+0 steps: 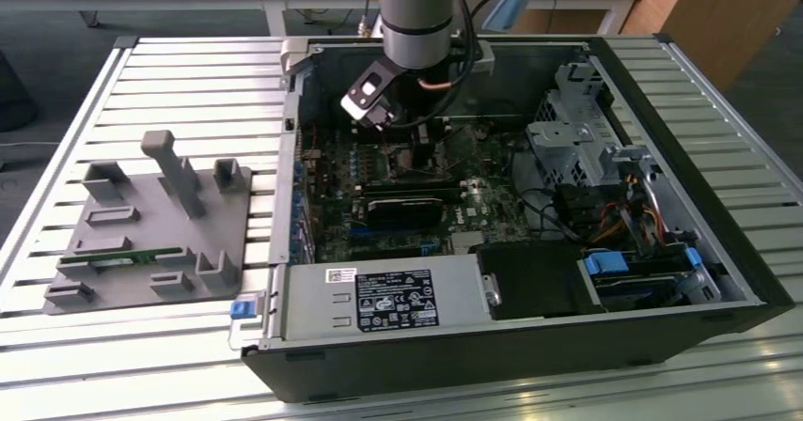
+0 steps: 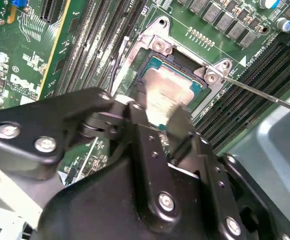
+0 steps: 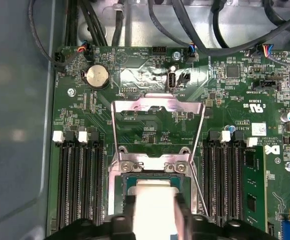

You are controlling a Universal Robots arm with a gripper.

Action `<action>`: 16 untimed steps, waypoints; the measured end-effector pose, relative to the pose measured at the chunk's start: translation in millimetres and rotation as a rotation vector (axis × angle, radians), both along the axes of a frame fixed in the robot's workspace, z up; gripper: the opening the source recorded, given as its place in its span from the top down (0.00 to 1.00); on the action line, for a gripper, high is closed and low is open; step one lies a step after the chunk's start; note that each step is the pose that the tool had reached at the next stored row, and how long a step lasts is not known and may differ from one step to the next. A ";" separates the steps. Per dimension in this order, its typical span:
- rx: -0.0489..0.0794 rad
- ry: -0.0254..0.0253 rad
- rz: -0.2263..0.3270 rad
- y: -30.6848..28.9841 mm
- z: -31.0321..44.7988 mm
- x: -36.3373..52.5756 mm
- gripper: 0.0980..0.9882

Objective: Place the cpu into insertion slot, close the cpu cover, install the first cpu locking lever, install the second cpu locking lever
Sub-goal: 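Place the cpu into insertion slot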

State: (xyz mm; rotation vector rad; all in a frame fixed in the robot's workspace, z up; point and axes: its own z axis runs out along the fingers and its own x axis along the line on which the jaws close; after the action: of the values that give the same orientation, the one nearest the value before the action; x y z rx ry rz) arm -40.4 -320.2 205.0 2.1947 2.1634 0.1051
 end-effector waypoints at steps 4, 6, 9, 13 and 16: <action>0.000 0.0101 0.000 0.0 2.8 2.7 0.78; 0.000 0.0163 0.000 0.0 4.1 4.2 0.85; 0.000 0.0200 0.000 0.0 4.9 4.9 0.98; 0.000 0.0207 0.000 0.0 5.5 5.0 0.99; -0.002 0.0210 0.000 0.0 6.2 5.0 0.99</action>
State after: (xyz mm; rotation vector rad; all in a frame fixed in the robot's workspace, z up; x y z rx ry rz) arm -35.4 -320.2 211.2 2.2050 2.1735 0.0806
